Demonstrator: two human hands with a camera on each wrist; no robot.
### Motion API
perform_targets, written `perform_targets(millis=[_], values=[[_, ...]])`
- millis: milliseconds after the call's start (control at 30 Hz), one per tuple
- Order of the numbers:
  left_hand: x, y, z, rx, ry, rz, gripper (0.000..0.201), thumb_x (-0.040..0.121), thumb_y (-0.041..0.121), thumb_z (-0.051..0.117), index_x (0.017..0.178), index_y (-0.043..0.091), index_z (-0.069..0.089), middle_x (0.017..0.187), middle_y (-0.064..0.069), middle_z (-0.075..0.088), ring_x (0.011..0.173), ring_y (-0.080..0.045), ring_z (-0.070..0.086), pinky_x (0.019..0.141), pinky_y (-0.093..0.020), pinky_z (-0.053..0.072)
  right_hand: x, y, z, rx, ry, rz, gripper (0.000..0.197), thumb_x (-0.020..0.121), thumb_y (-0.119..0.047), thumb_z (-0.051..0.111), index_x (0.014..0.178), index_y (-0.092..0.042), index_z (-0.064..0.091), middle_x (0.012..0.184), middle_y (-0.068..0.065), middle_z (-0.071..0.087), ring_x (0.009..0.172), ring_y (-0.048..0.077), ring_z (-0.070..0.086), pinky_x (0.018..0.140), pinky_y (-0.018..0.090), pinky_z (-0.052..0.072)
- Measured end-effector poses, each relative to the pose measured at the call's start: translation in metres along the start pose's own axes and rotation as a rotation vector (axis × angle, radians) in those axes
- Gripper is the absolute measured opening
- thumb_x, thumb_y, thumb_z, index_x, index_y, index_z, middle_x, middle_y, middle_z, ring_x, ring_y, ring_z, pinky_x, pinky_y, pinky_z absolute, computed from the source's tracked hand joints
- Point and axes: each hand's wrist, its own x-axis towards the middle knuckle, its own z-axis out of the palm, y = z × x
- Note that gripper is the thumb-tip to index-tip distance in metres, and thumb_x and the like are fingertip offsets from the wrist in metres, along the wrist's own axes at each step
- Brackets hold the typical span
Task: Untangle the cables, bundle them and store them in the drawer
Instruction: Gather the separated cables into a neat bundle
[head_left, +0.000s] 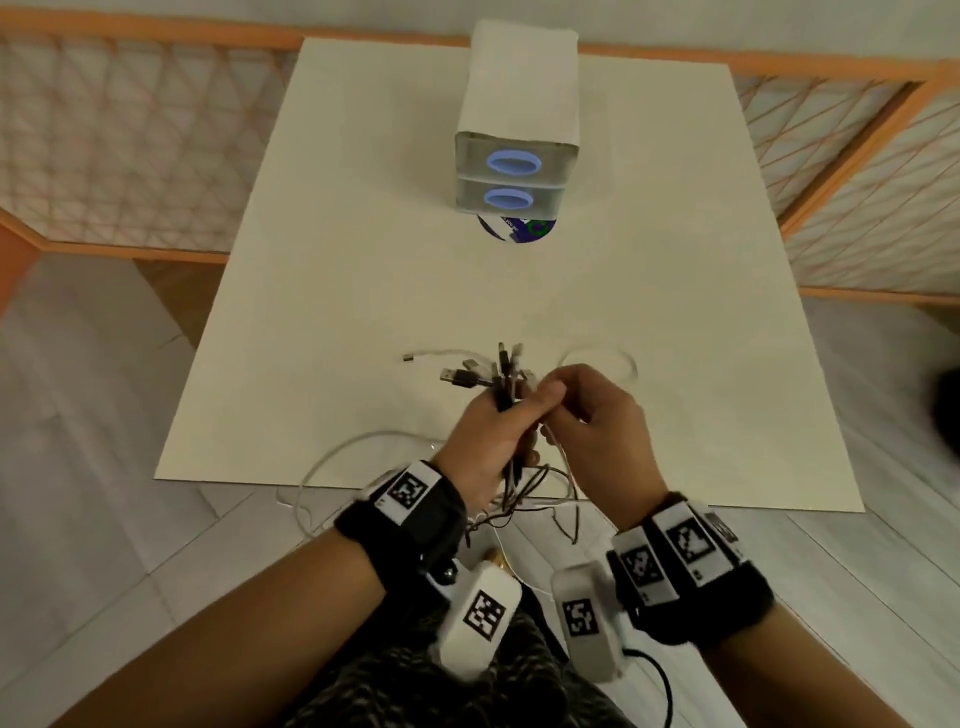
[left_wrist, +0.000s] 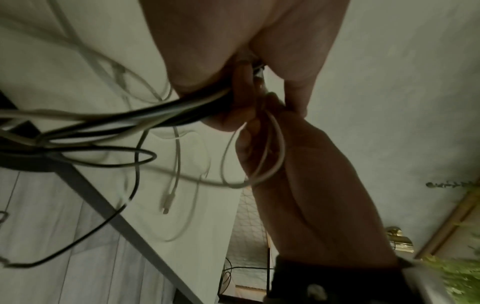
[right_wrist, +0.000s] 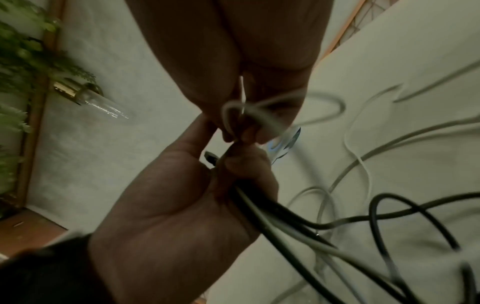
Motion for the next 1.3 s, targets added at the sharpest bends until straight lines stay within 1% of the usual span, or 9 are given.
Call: perform_targets(millis=[100,233,400,567,800,933,1033,1167,1300], values=[[0.005,-0.004,0.001,-0.015,0.108,-0.029,0.026,0.085,0.033,0.065,0.087,0.008,0.059,0.053,0.006,0.043,0.047,-0.008,0.040,0.044,-0.021,0.036,-0.001,0.005,0.000,0.047,-0.018,0.009,0.013,0.084,-0.008,0.060,0.092,-0.017,0.065,0.072,-0.001,0.069,0.064,0.011,0.063,0.063,0.031,0.054],[0.009,-0.003,-0.012,-0.050,0.253,-0.043,0.032,0.083,0.034,0.068,0.065,0.020,0.045,0.050,0.007,0.028,0.042,-0.008,0.025,0.041,-0.021,0.029,0.003,0.014,-0.010,-0.008,-0.010,0.015,0.018,0.083,-0.012,0.066,0.098,-0.018,0.061,0.070,-0.004,0.069,0.062,0.003,0.063,0.067,0.026,0.053],[0.005,0.005,-0.023,-0.085,0.121,-0.015,0.039,0.088,0.029,0.061,0.057,0.023,0.038,0.047,0.010,0.027,0.041,-0.007,0.021,0.045,-0.021,0.027,0.012,0.016,-0.023,-0.052,-0.035,0.039,0.012,0.084,-0.012,0.063,0.095,-0.017,0.065,0.071,-0.010,0.072,0.061,-0.004,0.060,0.063,0.016,0.048],[0.006,0.008,-0.007,0.049,0.001,-0.010,0.025,0.089,0.038,0.058,0.073,0.020,0.058,0.061,0.004,0.039,0.056,-0.011,0.036,0.053,-0.024,0.036,0.011,-0.008,-0.010,0.226,-0.077,0.051,0.010,0.086,-0.007,0.059,0.092,-0.012,0.053,0.070,0.008,0.072,0.059,0.014,0.067,0.059,0.027,0.055],[0.007,0.001,-0.005,0.125,0.022,0.063,0.036,0.098,0.044,0.036,0.093,0.018,0.060,0.073,0.012,0.063,0.065,0.001,0.058,0.061,-0.024,0.042,0.004,-0.004,0.003,0.223,-0.069,-0.046,0.025,0.089,-0.009,0.057,0.092,-0.029,0.042,0.074,0.003,0.072,0.070,0.020,0.071,0.073,0.046,0.058],[0.012,0.003,-0.015,-0.250,0.085,-0.003,0.036,0.098,0.041,0.038,0.080,0.014,0.054,0.066,0.003,0.057,0.063,-0.013,0.054,0.061,-0.025,0.048,-0.015,0.013,0.007,0.072,-0.212,-0.135,0.028,0.090,-0.011,0.055,0.096,-0.038,0.050,0.086,0.001,0.071,0.071,0.011,0.069,0.073,0.031,0.057],[0.020,0.018,-0.039,-0.488,0.134,-0.022,0.037,0.098,0.042,0.036,0.072,0.018,0.048,0.049,0.008,0.038,0.043,-0.007,0.039,0.058,-0.022,0.047,-0.031,0.046,0.009,-0.089,-0.363,-0.131,0.016,0.094,-0.011,0.048,0.104,-0.021,0.056,0.080,-0.001,0.068,0.070,0.007,0.064,0.069,0.018,0.051],[0.019,0.028,-0.061,-0.388,0.129,-0.016,0.035,0.096,0.042,0.042,0.067,0.022,0.041,0.045,0.009,0.025,0.036,-0.003,0.020,0.036,-0.015,0.025,-0.050,0.095,0.007,-0.276,-0.556,-0.106,0.019,0.096,-0.014,0.045,0.106,-0.017,0.061,0.095,-0.008,0.064,0.085,-0.009,0.056,0.077,0.004,0.038],[0.013,0.017,-0.064,-0.224,0.101,0.040,0.039,0.094,0.020,0.053,0.058,0.025,0.039,0.047,0.013,0.023,0.038,-0.002,0.019,0.036,-0.015,0.018,-0.063,0.115,0.013,-0.395,-0.797,-0.079,0.029,0.093,-0.008,0.045,0.118,-0.014,0.059,0.119,0.002,0.062,0.107,0.012,0.057,0.087,0.003,0.035]])
